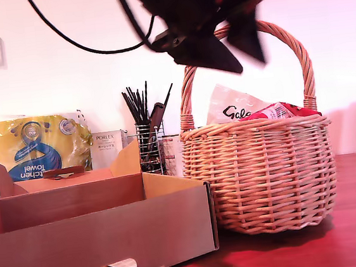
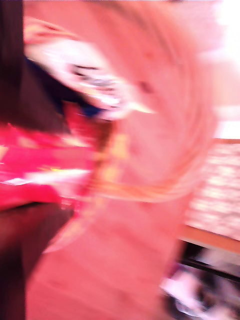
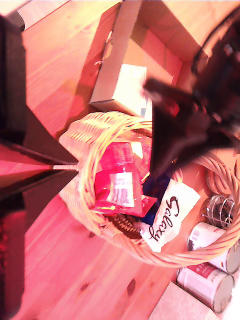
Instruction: Move the bags of Easter eggs from the cardboard box on the left into the woven basket on the right side.
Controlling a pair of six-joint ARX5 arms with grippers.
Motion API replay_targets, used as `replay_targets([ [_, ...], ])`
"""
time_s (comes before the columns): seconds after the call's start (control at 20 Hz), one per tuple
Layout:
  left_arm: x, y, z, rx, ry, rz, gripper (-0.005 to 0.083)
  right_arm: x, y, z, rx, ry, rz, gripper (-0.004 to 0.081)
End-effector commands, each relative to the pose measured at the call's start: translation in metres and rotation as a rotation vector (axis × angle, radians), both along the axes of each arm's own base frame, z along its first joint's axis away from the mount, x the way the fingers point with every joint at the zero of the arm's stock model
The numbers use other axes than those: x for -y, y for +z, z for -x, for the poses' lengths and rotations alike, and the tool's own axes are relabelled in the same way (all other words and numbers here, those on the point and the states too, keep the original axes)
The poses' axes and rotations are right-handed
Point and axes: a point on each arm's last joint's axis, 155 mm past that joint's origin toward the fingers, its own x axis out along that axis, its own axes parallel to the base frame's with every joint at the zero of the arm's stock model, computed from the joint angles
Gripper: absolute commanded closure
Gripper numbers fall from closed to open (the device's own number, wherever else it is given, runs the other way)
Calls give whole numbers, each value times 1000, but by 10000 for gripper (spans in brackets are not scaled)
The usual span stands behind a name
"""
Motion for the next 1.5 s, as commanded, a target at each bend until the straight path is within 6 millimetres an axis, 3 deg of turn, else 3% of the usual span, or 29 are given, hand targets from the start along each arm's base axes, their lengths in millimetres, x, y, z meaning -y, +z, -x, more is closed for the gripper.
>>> replay_targets([
  [0.0, -8, 14, 8, 20, -3, 5, 793, -4, 11, -6, 15, -12, -42, 783],
  [0.3, -59, 23, 17, 86, 80, 34, 793, 7, 33, -33, 68, -157, -179, 783],
  [0.55, -118, 31, 13, 135, 205, 118, 792, 22, 20, -57, 97, -286, -312, 783],
  [0.75, -170, 28, 8, 165, 306, 146, 792, 16, 15, -49, 136, -239, -350, 783],
  [0.9, -199, 32, 5, 172, 339, 187, 793, 11, 15, -41, 142, -200, -355, 783],
  [1.05, -217, 38, 7, 163, 320, 240, 792, 7, 15, -37, 140, -166, -354, 783],
  [1.45, -235, 60, 23, 218, 274, 260, 792, 0, 33, -32, 179, -125, -406, 783],
])
